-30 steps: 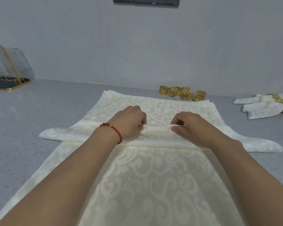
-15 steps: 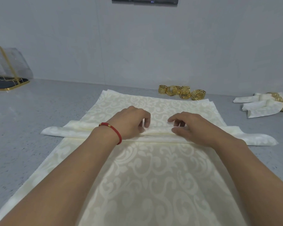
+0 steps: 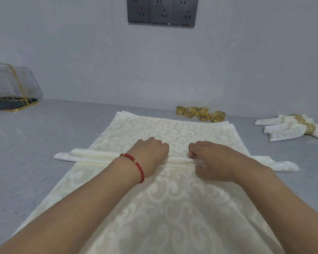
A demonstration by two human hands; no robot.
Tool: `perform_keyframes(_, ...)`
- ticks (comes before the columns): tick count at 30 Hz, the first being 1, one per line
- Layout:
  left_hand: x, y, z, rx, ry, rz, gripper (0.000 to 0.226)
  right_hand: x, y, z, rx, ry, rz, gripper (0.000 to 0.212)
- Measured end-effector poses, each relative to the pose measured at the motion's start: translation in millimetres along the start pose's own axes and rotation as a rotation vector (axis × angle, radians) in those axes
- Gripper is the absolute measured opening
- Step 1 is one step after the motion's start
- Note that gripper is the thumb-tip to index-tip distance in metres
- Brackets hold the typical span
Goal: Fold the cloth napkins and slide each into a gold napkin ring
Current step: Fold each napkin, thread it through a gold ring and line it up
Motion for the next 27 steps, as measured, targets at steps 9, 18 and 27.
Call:
perform_keyframes(9, -20, 58, -18, -0.049, 0.49, 0.114, 0.053, 2, 59, -40, 0.012, 0.134, 0.062, 0.076)
perform_keyframes(18, -29, 52, -39, -0.061, 0.374, 0.105, 0.051, 35, 48, -1, -0.115, 0.203, -0.06, 0.038)
perform_keyframes(27, -30, 54, -39, -0.07, 0.424, 0.102, 0.047, 36, -57, -52, -0.185, -0.279, -0.309, 0.073)
Point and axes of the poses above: each hand's wrist, its own y-axis away from the middle knuckle, its own z-axis out of the back of the hand, x = y × z, the point moved 7 cm from there along -y, towards the middle knuckle, and after that the axes turned 10 degrees about -y, right-handed, at the moved point
